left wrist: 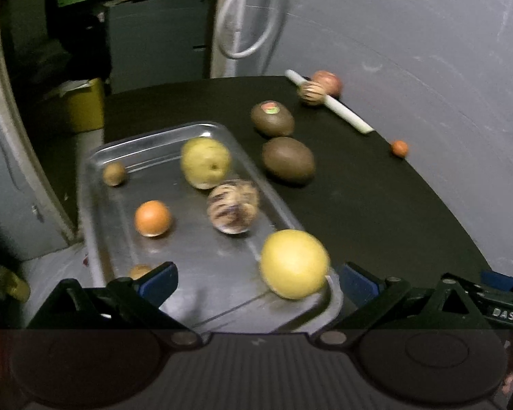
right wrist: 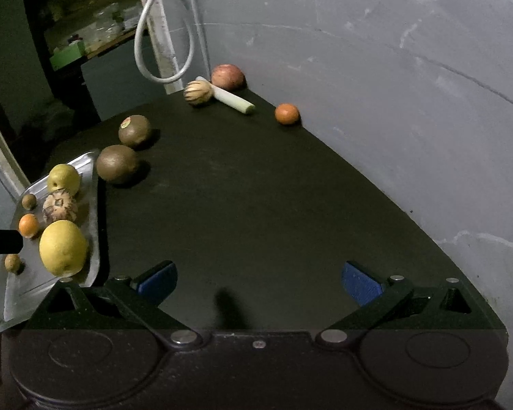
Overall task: Organize fruits
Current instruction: 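Move the left tool toward the striped melon while the right tool approaches the orange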
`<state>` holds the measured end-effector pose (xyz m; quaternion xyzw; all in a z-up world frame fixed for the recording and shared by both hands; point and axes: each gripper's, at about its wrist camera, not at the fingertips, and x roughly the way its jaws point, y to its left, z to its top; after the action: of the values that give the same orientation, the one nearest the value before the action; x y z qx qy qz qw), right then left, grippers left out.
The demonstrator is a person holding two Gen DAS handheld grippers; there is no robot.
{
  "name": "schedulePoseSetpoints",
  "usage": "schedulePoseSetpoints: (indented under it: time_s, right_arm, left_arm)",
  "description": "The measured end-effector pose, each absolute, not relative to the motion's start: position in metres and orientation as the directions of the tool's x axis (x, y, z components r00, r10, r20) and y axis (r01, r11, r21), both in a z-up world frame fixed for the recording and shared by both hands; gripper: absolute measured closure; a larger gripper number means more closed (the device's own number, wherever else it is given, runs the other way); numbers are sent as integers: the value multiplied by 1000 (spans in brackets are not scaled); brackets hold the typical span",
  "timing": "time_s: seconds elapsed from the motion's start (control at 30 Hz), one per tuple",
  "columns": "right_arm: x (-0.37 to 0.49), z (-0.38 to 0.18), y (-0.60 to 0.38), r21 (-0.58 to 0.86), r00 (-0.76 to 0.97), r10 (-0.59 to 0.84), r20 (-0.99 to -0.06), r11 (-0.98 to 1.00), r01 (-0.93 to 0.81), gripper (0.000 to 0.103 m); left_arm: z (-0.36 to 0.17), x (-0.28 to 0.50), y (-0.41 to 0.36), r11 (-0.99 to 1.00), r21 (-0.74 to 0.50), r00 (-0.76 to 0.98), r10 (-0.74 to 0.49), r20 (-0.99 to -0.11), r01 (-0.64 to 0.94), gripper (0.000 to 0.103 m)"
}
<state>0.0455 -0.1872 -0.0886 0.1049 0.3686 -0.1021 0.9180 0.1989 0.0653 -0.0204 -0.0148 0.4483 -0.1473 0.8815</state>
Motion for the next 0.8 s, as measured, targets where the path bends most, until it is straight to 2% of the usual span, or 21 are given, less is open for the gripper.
schedulePoseSetpoints:
  time_s: [0.8]
  right_arm:
    - [93, -94, -216, 146, 739, -79, -669, 961, 235, 1]
  left_arm:
    - [-7, 237, 17, 931, -88, 553, -285, -783, 355, 1]
